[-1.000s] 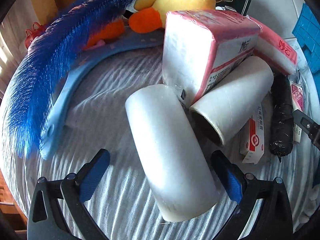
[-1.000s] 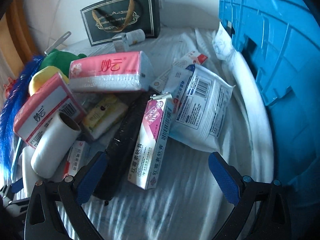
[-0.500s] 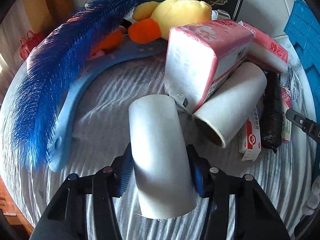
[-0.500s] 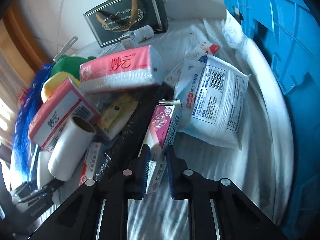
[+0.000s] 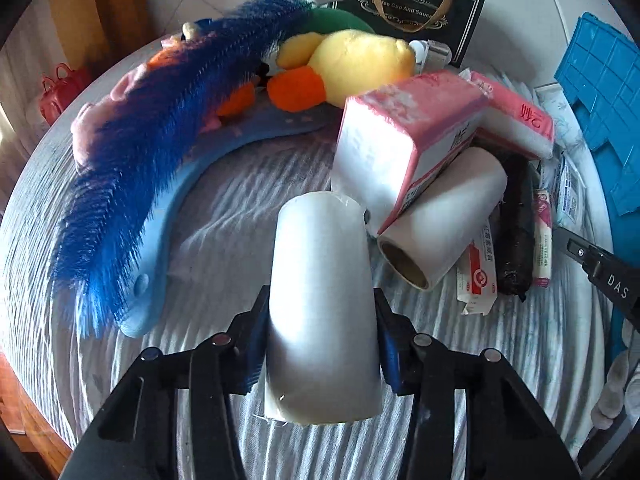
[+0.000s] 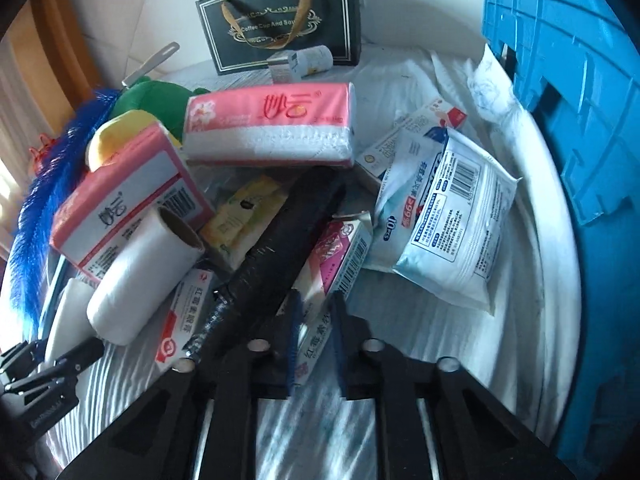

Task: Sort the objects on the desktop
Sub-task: 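Grasp the white paper roll with the left tool, then hold the paper roll in the left tool while the right grasps a small white box, then carry the paper roll and small box into the blue crate and release both, then withdraw both tools from the crate toward the pile, then grasp a white paper roll with the left tool while the right grasps a white-red medicine box, then carry the paper roll and medicine box into the blue crate and release both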

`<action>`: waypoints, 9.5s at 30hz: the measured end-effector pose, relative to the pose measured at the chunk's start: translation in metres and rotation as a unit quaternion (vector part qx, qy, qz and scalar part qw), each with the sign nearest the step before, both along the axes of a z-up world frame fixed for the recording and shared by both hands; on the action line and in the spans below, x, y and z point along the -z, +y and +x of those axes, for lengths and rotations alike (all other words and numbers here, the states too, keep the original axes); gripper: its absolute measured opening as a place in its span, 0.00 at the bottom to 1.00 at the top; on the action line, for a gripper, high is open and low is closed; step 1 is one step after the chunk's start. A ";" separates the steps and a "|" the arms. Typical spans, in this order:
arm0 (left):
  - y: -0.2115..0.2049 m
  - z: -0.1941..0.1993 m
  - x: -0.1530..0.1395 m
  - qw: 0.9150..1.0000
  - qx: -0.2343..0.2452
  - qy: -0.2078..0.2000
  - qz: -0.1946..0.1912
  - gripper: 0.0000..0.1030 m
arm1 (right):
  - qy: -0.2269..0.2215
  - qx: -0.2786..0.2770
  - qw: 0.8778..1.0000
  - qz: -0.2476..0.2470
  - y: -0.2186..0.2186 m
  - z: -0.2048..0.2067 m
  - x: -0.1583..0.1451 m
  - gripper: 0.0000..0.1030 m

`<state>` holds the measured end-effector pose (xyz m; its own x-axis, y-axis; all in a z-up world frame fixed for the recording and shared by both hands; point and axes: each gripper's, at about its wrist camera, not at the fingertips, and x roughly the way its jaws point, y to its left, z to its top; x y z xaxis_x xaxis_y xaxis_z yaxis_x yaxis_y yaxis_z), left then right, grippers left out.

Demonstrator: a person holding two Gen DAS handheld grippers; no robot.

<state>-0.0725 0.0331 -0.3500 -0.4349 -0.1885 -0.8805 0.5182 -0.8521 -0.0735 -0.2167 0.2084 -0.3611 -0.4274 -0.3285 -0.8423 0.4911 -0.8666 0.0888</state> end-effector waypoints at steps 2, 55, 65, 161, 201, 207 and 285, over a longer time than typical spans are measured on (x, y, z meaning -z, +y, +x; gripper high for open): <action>0.002 0.001 -0.010 1.000 0.004 0.009 -0.004 0.44 | 0.002 -0.008 1.000 -0.004 0.000 0.007 -0.007 0.01; -0.060 0.005 0.013 1.000 0.017 0.004 0.015 0.44 | -0.071 -0.011 0.997 -0.009 -0.089 0.047 0.029 0.41; -0.052 0.004 -0.018 0.998 0.052 0.046 0.000 0.44 | -0.056 -0.038 0.997 -0.020 -0.075 0.077 0.005 0.03; 0.399 -0.076 -0.283 0.880 0.387 0.262 -0.084 0.77 | 0.249 0.265 0.927 0.094 0.360 0.056 -0.240 0.19; 0.017 0.007 -0.187 0.973 0.104 0.185 -0.084 0.96 | 0.292 0.039 0.951 -0.099 0.077 0.123 -0.275 1.00; -0.001 0.005 -0.132 0.982 0.127 0.129 -0.060 0.96 | 0.213 -0.002 0.974 -0.077 0.024 0.102 -0.216 1.00; 0.185 -0.047 -0.287 0.900 0.301 0.306 -0.076 0.48 | 0.276 0.107 0.954 -0.042 0.146 0.107 -0.301 0.18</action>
<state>-0.1193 0.2180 -0.0625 -0.8929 0.1452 -0.4262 -0.1382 -0.9893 -0.0473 -0.1095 0.3544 -0.0602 -0.8633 -0.2412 -0.4432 0.2963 -0.9533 -0.0582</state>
